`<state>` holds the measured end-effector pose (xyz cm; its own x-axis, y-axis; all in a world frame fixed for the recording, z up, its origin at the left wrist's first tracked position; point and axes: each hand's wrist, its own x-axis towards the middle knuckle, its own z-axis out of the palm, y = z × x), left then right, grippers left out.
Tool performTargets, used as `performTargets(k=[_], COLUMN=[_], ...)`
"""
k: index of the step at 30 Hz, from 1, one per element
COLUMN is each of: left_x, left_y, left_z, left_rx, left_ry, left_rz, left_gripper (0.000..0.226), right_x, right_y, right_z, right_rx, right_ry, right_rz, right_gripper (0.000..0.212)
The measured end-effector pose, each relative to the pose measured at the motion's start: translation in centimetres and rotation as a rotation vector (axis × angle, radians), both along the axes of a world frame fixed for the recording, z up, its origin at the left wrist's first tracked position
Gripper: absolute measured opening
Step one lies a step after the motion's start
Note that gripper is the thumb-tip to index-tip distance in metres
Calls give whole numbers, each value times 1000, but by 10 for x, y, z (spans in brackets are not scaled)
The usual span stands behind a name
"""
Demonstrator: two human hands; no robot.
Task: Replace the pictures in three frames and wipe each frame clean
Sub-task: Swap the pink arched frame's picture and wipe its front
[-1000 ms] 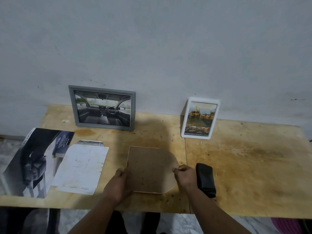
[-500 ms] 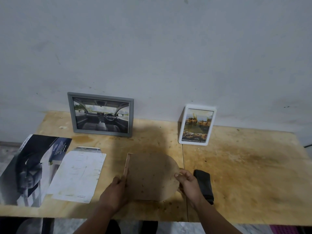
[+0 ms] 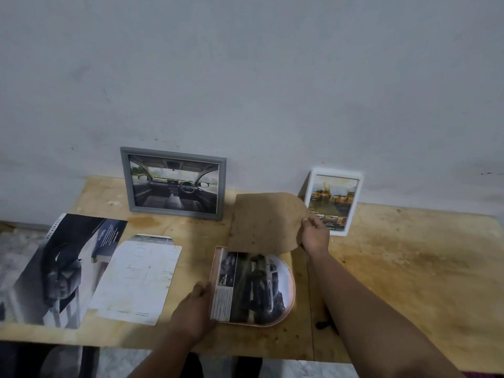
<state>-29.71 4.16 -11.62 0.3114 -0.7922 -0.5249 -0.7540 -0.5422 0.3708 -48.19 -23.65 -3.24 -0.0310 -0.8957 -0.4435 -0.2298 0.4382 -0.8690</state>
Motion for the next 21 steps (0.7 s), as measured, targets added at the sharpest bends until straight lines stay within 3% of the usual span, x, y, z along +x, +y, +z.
performTargets(k=[8,11,14,17,21], left_x=[0,2,2,0,-3], left_y=[1,3,3,5,9], left_z=[3,1,0,0,3], left_rx=[-35,-49,-39,-45,-43], left_ry=[2,6,6,-2,4], left_rz=[-20,-21,-9,12,25], left_gripper=[73,81,90,90,87], right_x=[12,0,-19,-38,-56], right_y=[1,27,60,93,131], right_z=[-11,-14,-34,-56,-69], right_rx=[-84,-185,-237,-152,-112], right_ry=[244,321,465,712,786], right_rz=[80,146,415,706,807], right_gripper=[53,55,43,57,70])
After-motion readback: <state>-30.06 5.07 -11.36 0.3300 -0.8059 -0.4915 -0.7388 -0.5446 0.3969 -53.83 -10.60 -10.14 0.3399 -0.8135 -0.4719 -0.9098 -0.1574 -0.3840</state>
